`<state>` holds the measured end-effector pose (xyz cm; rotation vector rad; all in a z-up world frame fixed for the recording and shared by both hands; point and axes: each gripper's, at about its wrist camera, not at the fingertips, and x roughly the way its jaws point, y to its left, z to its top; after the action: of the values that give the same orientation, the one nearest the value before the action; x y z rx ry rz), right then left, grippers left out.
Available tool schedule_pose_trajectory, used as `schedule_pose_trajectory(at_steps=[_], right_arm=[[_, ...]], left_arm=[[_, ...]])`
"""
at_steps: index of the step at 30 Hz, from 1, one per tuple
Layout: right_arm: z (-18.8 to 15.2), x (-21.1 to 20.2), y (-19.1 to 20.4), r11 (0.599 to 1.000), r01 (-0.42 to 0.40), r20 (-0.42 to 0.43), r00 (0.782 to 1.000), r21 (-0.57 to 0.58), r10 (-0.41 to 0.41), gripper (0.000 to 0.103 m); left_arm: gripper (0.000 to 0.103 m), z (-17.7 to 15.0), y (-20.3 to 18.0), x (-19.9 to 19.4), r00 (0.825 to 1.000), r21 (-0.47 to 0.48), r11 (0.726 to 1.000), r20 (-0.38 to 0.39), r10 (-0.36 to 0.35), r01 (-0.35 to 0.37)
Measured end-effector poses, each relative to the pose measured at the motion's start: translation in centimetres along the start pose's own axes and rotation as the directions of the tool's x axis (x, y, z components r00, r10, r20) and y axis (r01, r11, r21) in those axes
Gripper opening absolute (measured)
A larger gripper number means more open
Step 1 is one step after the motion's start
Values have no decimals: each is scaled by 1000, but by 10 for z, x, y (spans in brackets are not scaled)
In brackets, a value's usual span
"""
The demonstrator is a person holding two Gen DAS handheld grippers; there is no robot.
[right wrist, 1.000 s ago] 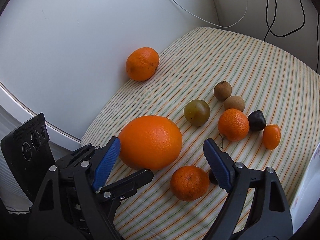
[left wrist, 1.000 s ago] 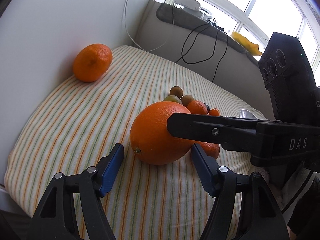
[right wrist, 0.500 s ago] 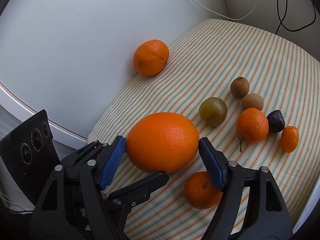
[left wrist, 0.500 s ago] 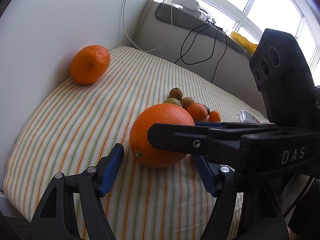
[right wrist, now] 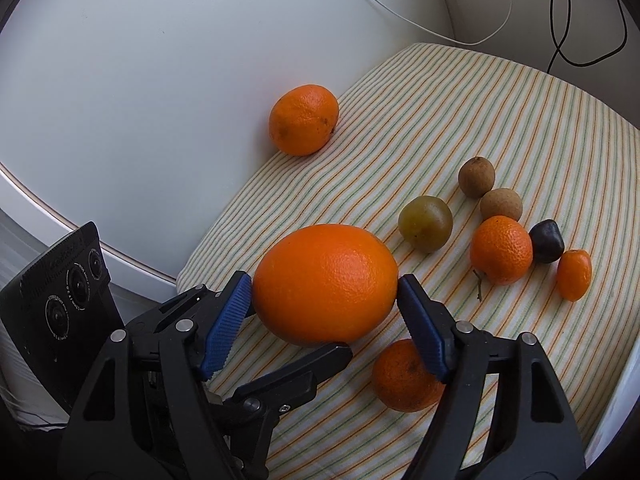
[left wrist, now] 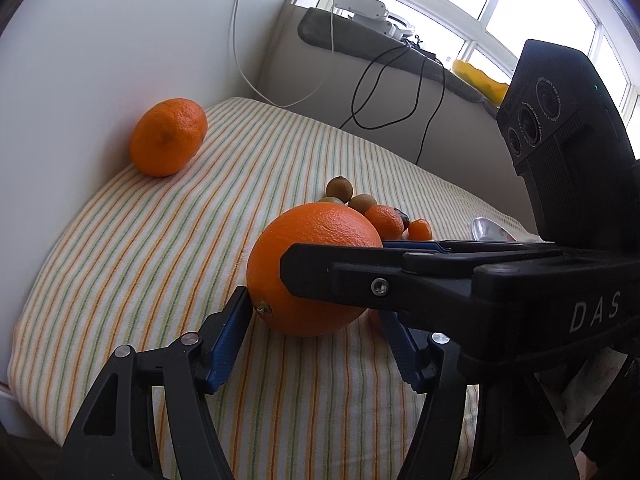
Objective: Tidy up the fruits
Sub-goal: 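Lift the large orange with the right gripper and carry it over the plate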
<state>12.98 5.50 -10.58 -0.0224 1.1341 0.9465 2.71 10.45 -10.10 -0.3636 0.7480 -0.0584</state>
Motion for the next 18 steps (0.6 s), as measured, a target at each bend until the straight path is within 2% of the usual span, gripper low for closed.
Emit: schedule_pose_trajectory(at_steps=[18], right_arm=[[-13,-63,-3,999,33,93,995,4,-34,78]], left_arm=[[65,7,-42,-15,998,73,996,35,-47,45]])
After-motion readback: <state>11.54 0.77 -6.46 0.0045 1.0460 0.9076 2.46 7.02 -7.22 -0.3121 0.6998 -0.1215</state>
